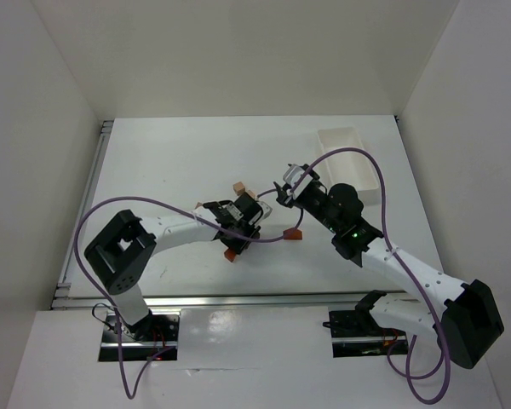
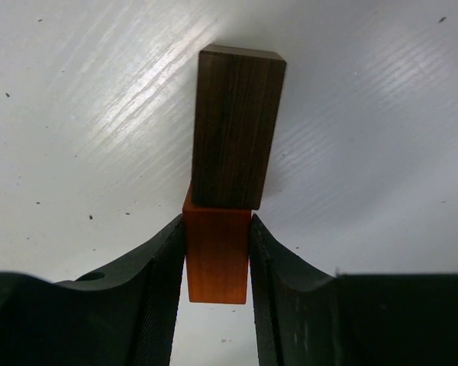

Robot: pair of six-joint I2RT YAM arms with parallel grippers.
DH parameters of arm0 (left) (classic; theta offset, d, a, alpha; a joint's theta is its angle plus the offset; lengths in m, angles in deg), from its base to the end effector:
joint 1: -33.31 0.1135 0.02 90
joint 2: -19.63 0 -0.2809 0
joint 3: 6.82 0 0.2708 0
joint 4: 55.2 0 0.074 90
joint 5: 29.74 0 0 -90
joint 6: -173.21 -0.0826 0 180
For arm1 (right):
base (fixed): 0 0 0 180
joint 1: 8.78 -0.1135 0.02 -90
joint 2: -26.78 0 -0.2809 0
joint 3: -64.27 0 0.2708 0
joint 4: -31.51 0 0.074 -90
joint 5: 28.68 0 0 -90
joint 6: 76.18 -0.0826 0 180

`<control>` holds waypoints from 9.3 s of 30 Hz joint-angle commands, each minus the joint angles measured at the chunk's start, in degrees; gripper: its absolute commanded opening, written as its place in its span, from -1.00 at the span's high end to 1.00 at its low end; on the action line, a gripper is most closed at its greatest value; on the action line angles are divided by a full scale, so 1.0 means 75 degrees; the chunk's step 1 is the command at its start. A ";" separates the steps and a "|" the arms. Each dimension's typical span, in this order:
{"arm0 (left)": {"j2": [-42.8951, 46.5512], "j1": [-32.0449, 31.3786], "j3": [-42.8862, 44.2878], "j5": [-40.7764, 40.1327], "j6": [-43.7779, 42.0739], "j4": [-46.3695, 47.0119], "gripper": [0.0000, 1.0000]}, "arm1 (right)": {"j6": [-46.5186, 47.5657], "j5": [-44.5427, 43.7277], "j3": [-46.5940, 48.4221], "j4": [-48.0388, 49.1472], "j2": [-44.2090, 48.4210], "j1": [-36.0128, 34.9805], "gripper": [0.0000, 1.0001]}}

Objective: Build the wood block tower

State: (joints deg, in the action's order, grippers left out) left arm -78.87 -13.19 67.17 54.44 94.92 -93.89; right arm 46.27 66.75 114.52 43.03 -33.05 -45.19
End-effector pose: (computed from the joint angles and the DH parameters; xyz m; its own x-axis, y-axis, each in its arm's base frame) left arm 0.2665 -0.2687 0.1396 -0.7417 0.4883 -0.4599 0.5511 0.8344 -0.0029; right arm 0.2384 0.1855 0.3166 0.3809 -0.3828 -0.8417 -0.5482 0.6395 -0.5390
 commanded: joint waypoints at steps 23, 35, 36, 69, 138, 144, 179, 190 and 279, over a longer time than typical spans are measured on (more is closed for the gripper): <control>-0.0320 -0.0116 0.0197 -0.0173 0.0361 -0.0286 -0.39 | 0.0127 0.0225 0.0010 -0.0254 0.0032 -0.0045 -0.30; 0.1342 -0.0116 0.0045 -0.0453 0.0911 -0.0568 -0.98 | 0.0197 0.0273 -0.0060 -0.0324 0.0243 -0.0045 -0.48; 0.1727 -0.0116 0.0045 -0.0570 0.1040 -0.0568 -0.98 | 0.0197 0.0272 -0.0060 -0.0220 0.0243 -0.0045 -0.52; 0.4064 0.3295 -0.0600 -0.0208 0.3584 -0.0357 -0.98 | -0.3329 0.2158 0.3701 -0.1016 -0.2146 0.0026 -1.00; 0.5316 0.6200 -0.1103 0.1738 0.3912 -0.0134 -0.98 | -0.3728 -0.1181 0.7181 -0.3605 -0.8557 -0.0443 -0.14; 0.5469 0.6200 -0.1174 0.1667 0.3912 -0.0204 -0.98 | -0.3729 -0.0959 0.7182 -0.3605 -0.8557 -0.0443 0.45; 0.5399 0.5966 -0.1725 0.1831 0.3842 0.0147 -0.98 | -0.4842 -0.1357 0.3069 -0.5445 -0.3764 -0.1790 0.87; 0.5177 0.5743 -0.1725 0.1738 0.3842 0.0077 -0.98 | -0.4678 -0.1240 0.2741 -0.4673 -0.3834 -0.2025 0.87; 0.5035 0.5532 -0.1584 0.1738 0.3631 0.0147 -0.98 | -0.3975 -0.1661 0.2178 -0.3957 -0.3975 -0.2096 0.84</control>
State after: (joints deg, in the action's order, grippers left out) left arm -41.05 28.49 54.41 66.59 123.64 -94.50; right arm 15.39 55.14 131.35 11.91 -65.14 -60.09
